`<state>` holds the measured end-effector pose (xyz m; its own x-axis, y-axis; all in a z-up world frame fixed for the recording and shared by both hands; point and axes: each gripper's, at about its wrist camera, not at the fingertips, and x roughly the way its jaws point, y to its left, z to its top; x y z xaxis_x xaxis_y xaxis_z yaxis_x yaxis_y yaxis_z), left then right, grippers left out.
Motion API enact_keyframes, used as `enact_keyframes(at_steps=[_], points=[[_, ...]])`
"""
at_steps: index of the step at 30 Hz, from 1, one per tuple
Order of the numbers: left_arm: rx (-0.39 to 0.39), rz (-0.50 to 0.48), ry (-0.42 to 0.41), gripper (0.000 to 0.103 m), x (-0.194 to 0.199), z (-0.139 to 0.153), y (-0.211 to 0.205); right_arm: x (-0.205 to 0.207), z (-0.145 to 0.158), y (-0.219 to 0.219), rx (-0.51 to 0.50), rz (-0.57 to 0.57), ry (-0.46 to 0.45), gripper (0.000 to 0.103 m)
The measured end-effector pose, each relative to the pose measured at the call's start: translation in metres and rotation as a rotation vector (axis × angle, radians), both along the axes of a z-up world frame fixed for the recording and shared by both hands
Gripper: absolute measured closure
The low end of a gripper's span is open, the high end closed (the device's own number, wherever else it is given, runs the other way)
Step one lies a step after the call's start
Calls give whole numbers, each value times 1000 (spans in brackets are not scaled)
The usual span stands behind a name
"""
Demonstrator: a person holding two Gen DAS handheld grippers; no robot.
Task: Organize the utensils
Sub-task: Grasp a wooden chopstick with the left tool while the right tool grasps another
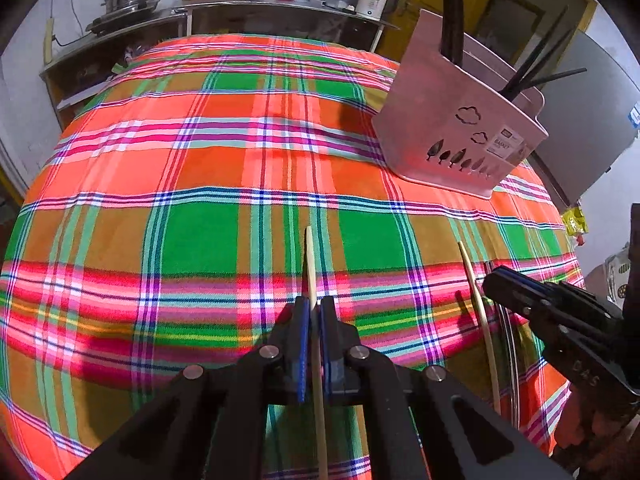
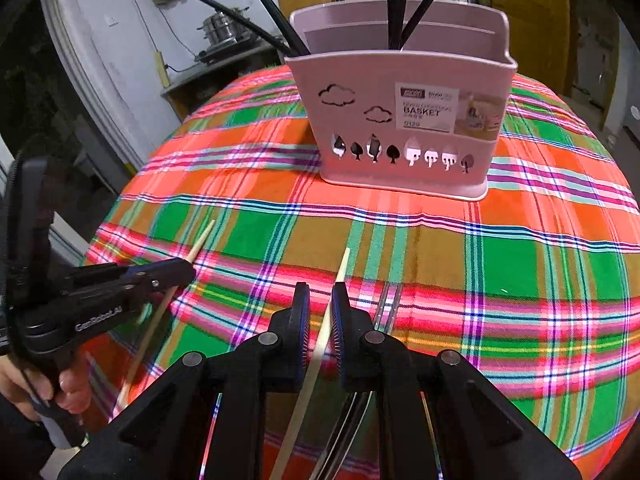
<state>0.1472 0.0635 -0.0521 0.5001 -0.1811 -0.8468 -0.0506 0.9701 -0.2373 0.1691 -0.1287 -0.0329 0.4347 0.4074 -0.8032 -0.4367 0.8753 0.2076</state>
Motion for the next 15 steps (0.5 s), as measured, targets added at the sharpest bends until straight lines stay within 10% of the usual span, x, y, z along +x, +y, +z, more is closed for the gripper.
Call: enact_keyframes(at_steps=[15], points=[[80, -105, 6, 90, 18, -1, -14, 14, -12, 10, -54, -14, 32, 92]])
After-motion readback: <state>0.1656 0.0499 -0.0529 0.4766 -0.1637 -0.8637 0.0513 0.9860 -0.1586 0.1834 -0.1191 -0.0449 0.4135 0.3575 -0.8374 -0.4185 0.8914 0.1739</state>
